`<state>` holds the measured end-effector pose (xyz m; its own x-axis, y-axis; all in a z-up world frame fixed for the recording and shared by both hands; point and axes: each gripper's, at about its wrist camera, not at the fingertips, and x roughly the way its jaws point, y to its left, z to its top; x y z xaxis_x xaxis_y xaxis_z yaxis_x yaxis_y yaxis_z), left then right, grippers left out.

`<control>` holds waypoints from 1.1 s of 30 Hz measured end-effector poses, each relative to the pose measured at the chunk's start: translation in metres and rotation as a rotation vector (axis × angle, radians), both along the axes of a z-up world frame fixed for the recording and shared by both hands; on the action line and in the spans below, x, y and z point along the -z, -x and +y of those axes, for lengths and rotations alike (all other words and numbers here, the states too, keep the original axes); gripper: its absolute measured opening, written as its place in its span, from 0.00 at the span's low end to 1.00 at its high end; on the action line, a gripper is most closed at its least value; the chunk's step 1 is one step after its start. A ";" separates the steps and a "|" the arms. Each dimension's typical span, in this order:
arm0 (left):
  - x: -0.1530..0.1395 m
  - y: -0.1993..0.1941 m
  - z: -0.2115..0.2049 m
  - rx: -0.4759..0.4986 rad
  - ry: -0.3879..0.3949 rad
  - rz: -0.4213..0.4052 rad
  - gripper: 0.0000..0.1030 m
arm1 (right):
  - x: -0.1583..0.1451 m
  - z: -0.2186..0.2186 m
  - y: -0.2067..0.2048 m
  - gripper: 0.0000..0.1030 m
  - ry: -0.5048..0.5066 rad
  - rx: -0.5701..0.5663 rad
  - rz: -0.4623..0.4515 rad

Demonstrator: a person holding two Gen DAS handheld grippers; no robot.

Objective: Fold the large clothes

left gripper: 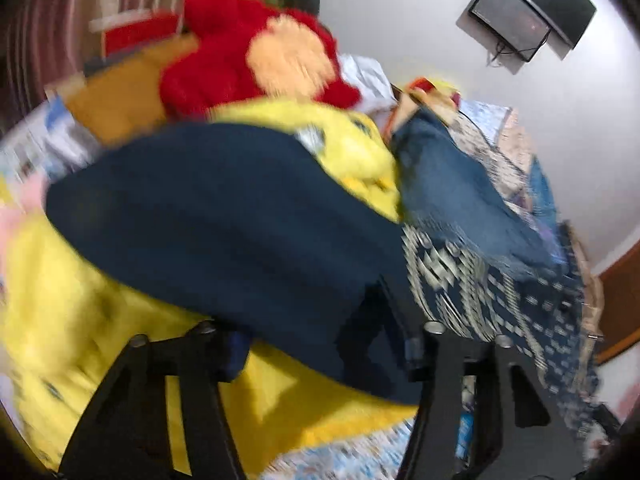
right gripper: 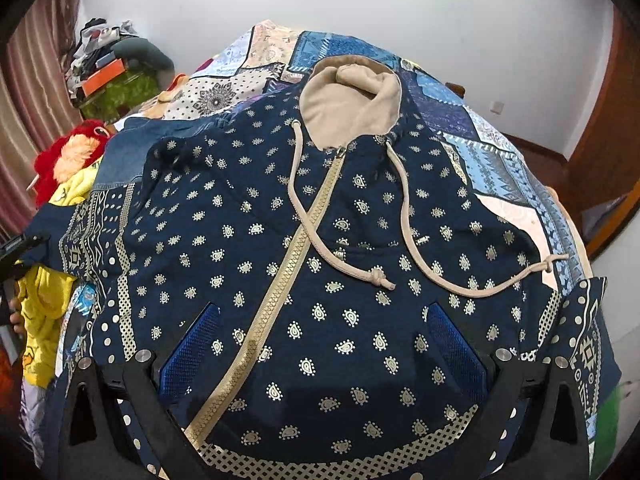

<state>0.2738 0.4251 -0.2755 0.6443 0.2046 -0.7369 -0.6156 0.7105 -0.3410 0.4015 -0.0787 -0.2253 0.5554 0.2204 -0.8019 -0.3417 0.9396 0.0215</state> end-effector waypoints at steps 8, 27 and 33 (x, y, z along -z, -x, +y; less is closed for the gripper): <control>-0.071 -0.047 -0.027 0.002 -0.417 0.118 0.10 | -0.028 -0.017 0.009 1.00 -0.061 0.016 -0.005; -0.120 -0.142 -0.373 0.871 -0.412 -0.023 0.05 | -0.080 -0.117 0.043 1.00 -0.078 0.088 -0.079; -0.041 -0.138 -0.429 1.002 -0.307 0.172 0.05 | -0.071 -0.133 0.053 1.00 -0.023 0.062 -0.063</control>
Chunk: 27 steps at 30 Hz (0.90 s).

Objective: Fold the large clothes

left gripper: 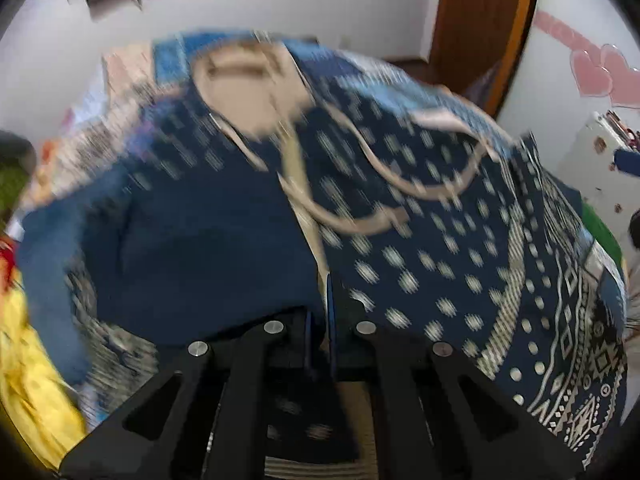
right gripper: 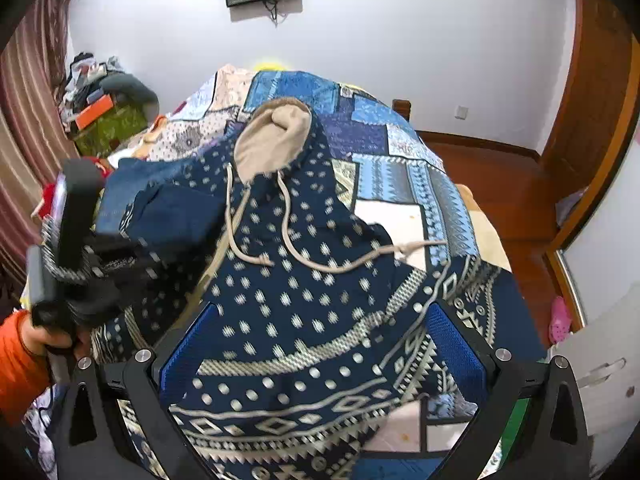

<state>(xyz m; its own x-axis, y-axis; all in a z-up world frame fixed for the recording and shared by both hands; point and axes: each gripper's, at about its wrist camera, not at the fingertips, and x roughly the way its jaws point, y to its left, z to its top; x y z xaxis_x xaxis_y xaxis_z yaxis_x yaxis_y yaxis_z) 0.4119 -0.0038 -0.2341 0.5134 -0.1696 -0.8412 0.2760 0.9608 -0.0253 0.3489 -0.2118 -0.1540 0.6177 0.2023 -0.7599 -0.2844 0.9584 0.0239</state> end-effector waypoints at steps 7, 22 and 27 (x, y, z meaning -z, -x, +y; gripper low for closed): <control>0.026 0.021 0.002 -0.022 0.066 0.103 0.27 | 0.008 0.011 0.009 1.00 0.053 -0.041 0.018; -0.020 0.094 0.162 -0.315 0.051 -0.010 0.64 | 0.011 0.174 -0.005 1.00 0.123 -0.345 0.000; -0.018 0.104 0.210 -0.420 0.009 -0.039 0.64 | 0.046 0.247 -0.028 1.00 0.172 -0.430 0.047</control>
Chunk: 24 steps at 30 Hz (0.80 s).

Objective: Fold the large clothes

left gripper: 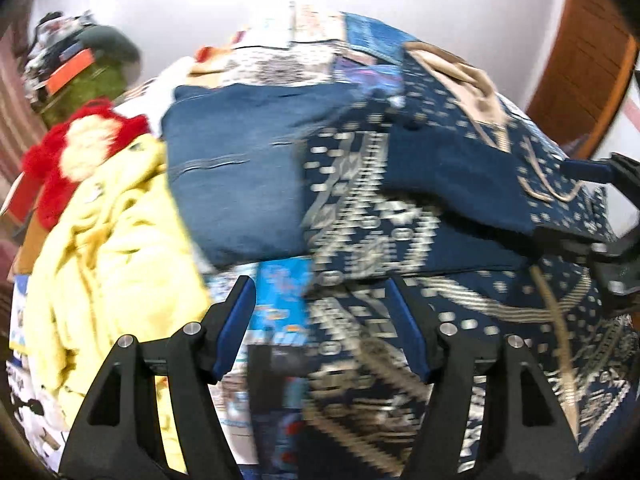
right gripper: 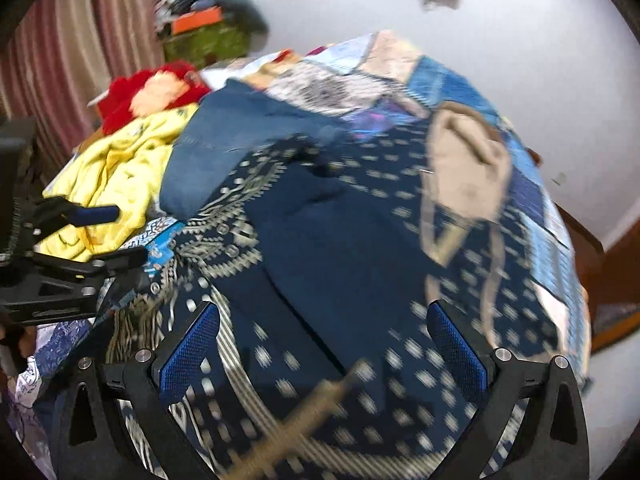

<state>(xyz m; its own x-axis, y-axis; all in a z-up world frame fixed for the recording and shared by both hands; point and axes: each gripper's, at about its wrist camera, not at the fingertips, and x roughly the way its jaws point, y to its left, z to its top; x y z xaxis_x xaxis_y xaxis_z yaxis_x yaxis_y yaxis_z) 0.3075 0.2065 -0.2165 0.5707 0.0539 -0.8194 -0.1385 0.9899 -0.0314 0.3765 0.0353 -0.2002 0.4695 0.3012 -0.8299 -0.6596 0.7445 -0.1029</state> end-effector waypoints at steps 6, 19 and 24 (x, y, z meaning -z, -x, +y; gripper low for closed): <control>0.015 0.004 0.027 -0.050 -0.029 0.009 0.64 | 0.048 0.056 -0.037 0.77 0.086 -0.012 0.041; 0.016 -0.007 0.010 -0.023 -0.054 -0.004 0.64 | 0.024 0.047 -0.042 0.11 -0.014 -0.008 -0.074; -0.006 -0.011 -0.012 0.010 -0.075 -0.038 0.64 | -0.021 0.002 -0.031 0.10 -0.130 0.045 -0.103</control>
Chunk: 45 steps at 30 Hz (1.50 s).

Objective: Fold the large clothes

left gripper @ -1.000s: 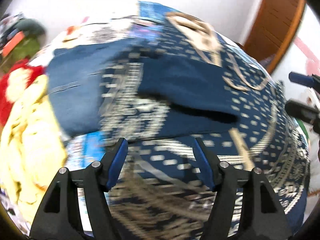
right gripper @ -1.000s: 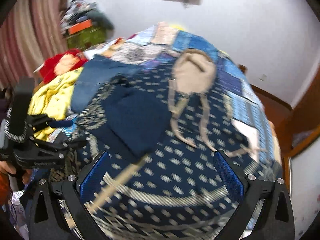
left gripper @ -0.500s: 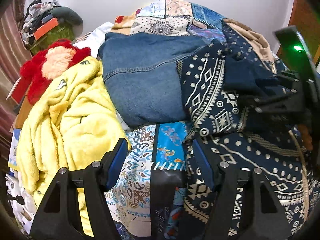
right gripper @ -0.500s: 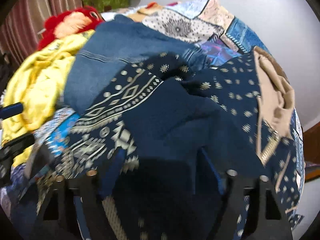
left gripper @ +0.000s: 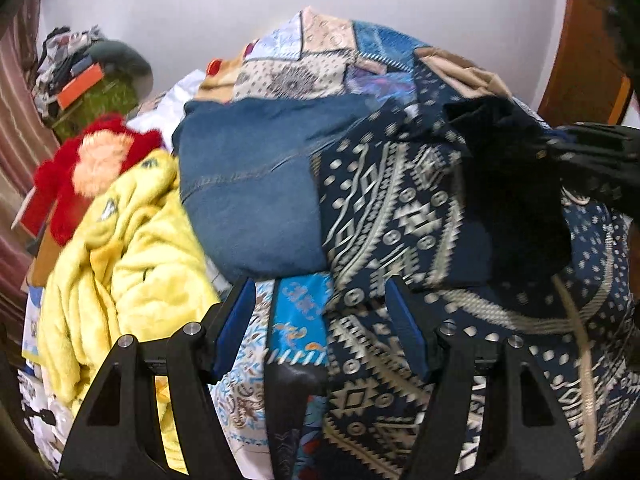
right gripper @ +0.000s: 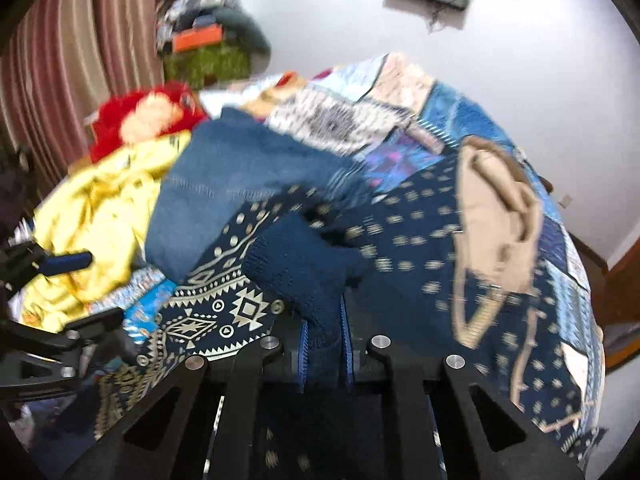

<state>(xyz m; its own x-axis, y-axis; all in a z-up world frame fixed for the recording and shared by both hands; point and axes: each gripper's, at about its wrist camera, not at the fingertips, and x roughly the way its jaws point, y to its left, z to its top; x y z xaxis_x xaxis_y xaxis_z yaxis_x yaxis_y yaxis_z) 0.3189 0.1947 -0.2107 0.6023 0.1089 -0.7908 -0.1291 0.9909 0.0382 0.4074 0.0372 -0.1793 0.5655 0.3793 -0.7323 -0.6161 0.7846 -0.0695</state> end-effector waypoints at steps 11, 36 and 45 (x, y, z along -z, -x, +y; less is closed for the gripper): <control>-0.024 -0.030 -0.048 0.054 0.039 -0.019 0.64 | -0.049 -0.134 0.015 0.10 -0.166 0.163 0.001; 0.065 -0.075 -0.090 0.063 0.046 0.127 0.74 | 0.073 -0.254 -0.013 0.11 0.130 0.426 0.225; 0.069 -0.077 -0.089 0.059 0.036 0.132 0.78 | 0.074 -0.299 0.004 0.11 0.305 0.529 0.175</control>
<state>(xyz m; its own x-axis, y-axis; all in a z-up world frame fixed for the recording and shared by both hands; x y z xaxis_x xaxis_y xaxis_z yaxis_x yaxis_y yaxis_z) 0.3963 0.1057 -0.2792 0.4972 0.0465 -0.8664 -0.0672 0.9976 0.0150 0.4033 -0.2619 -0.2529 0.4810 -0.1594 -0.8621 -0.1730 0.9468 -0.2715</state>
